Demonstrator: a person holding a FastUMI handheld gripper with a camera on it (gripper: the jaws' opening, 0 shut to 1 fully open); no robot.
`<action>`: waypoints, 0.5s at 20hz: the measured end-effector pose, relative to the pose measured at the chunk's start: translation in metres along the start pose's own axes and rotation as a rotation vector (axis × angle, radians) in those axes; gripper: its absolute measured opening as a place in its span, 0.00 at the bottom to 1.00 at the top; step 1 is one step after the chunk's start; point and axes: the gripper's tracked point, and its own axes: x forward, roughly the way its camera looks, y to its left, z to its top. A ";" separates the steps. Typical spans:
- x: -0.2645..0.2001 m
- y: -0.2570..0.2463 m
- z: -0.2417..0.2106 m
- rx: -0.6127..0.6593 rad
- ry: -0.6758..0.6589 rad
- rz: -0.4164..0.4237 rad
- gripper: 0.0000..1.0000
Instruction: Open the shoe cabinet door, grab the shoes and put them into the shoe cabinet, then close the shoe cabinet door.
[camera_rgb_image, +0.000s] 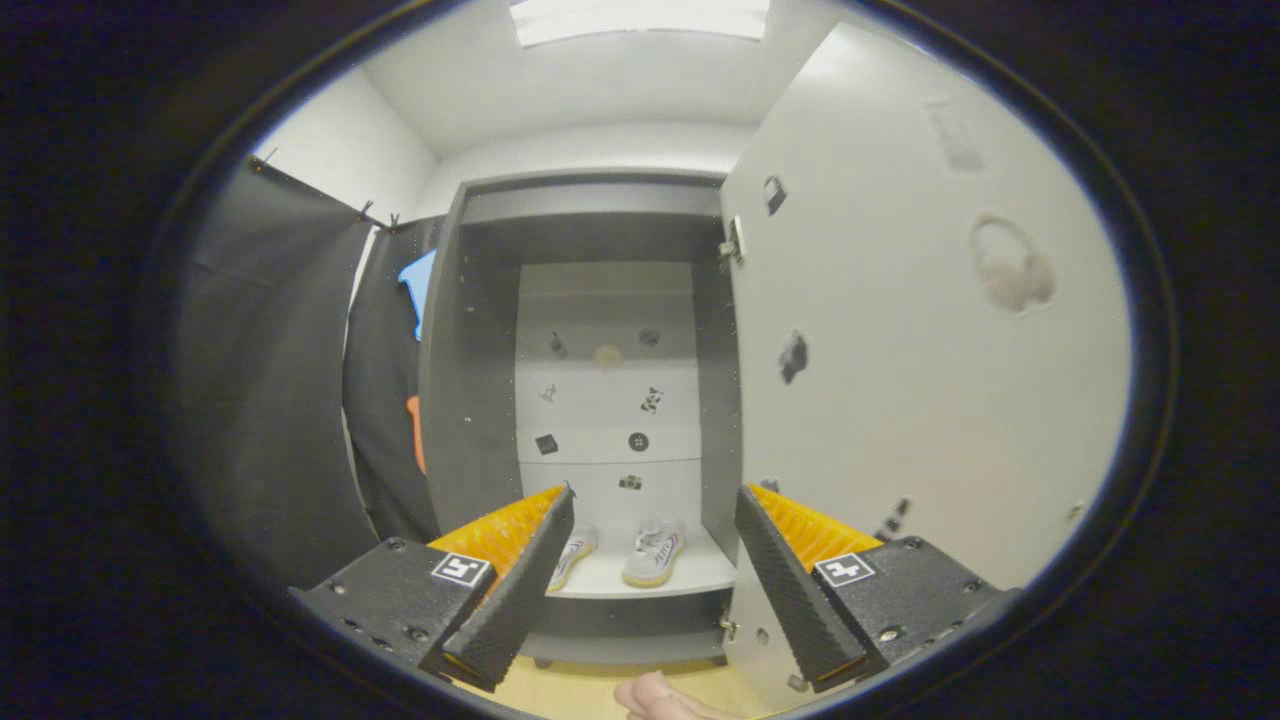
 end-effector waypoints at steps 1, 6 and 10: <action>-0.021 -0.004 0.005 0.008 -0.015 0.008 1.00; -0.122 -0.044 -0.002 0.020 0.007 0.026 1.00; -0.171 -0.068 -0.024 0.039 0.037 0.060 1.00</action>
